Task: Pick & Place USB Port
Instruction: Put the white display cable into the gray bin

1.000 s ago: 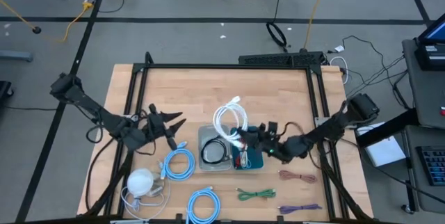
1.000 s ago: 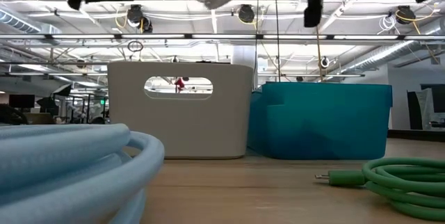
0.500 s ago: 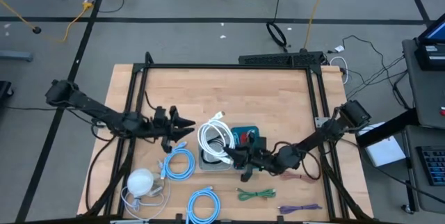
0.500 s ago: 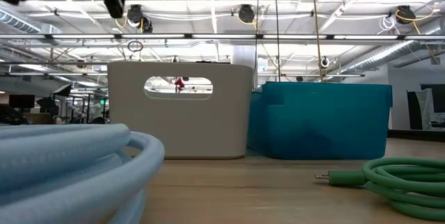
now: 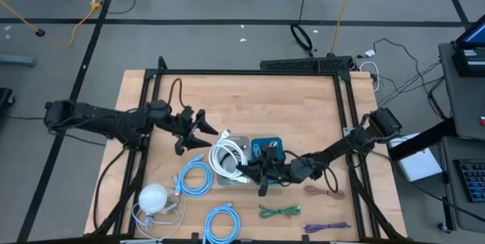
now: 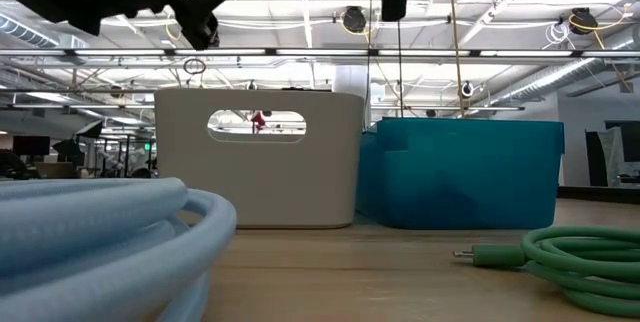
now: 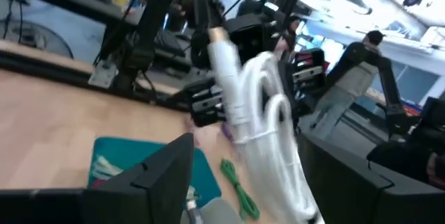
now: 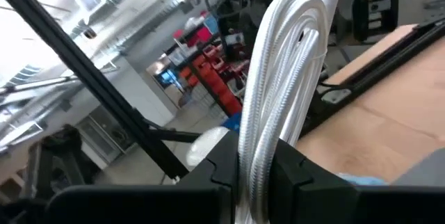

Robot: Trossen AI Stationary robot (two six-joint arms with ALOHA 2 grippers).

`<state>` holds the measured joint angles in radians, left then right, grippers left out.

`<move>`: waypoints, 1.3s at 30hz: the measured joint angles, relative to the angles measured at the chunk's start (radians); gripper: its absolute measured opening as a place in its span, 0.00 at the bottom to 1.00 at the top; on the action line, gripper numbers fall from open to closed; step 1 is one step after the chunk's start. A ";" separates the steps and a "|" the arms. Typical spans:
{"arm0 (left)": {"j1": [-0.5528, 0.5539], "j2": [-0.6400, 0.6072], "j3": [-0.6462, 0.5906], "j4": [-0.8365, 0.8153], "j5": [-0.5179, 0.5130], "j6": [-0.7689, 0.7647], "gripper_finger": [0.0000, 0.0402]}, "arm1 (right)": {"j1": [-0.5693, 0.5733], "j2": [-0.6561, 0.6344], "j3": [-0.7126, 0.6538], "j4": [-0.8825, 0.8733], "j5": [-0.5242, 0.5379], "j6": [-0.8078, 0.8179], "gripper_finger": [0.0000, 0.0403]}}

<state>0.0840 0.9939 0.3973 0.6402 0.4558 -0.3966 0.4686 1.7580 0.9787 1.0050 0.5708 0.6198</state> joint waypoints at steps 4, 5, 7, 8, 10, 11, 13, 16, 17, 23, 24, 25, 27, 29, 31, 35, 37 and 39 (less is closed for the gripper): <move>0.053 0.001 0.019 -0.036 0.074 0.001 0.65 | -0.011 -0.002 0.000 0.002 -0.028 -0.001 0.07; 0.060 0.001 0.023 -0.035 0.088 0.000 0.64 | -0.015 -0.002 0.000 -0.002 -0.030 0.000 0.07; 0.068 0.001 0.034 -0.038 0.095 0.001 0.63 | -0.020 -0.002 0.000 -0.019 -0.026 0.002 0.07; 0.068 0.001 0.039 -0.038 0.096 0.001 0.62 | -0.023 -0.002 0.000 -0.022 -0.026 0.003 0.07; 0.066 0.001 0.050 -0.040 0.115 0.002 0.60 | -0.028 -0.002 0.000 -0.023 -0.023 -0.003 0.07; 0.063 0.007 0.055 -0.040 0.125 0.003 0.60 | -0.030 -0.002 0.000 -0.023 -0.021 -0.009 0.07; 0.056 0.030 0.068 -0.044 0.132 0.005 0.58 | -0.034 -0.002 0.000 -0.023 -0.021 -0.016 0.07; 0.039 0.082 0.089 -0.080 0.132 0.026 0.58 | -0.043 -0.002 -0.001 -0.023 -0.023 -0.018 0.07; 0.035 0.106 0.098 -0.081 0.132 0.034 0.58 | -0.045 -0.002 -0.001 -0.022 -0.023 -0.018 0.07; 0.022 0.236 0.153 -0.096 0.151 0.060 0.53 | -0.051 -0.002 -0.004 -0.025 -0.023 -0.020 0.07; 0.021 0.247 0.163 -0.110 0.158 0.062 0.49 | -0.051 -0.002 -0.004 -0.031 -0.023 -0.020 0.07; 0.021 0.254 0.173 -0.126 0.167 0.066 0.43 | -0.051 -0.002 -0.004 -0.044 -0.024 -0.019 0.07; 0.029 0.264 0.192 -0.167 0.180 0.089 0.25 | -0.051 -0.002 -0.004 -0.064 -0.033 -0.019 0.07; 0.049 0.266 0.210 -0.212 0.198 0.112 0.10 | -0.053 -0.002 -0.005 -0.068 -0.071 -0.043 0.09; 0.073 0.266 0.230 -0.253 0.259 0.118 0.09 | -0.055 -0.017 -0.005 -0.080 -0.142 -0.062 0.14; 0.124 0.265 0.263 -0.342 0.419 0.109 0.09 | -0.059 -0.080 -0.005 -0.187 -0.286 -0.083 0.25; 0.139 0.265 0.278 -0.400 0.433 0.113 0.09 | -0.050 -0.129 -0.005 -0.277 -0.317 -0.083 0.29; 0.151 0.266 0.294 -0.472 0.429 0.134 0.09 | -0.037 -0.177 -0.005 -0.358 -0.321 -0.091 0.32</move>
<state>0.2354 1.2594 0.6915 0.1683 0.8845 -0.2624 0.4318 1.5809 0.9737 0.6468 0.2501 0.5289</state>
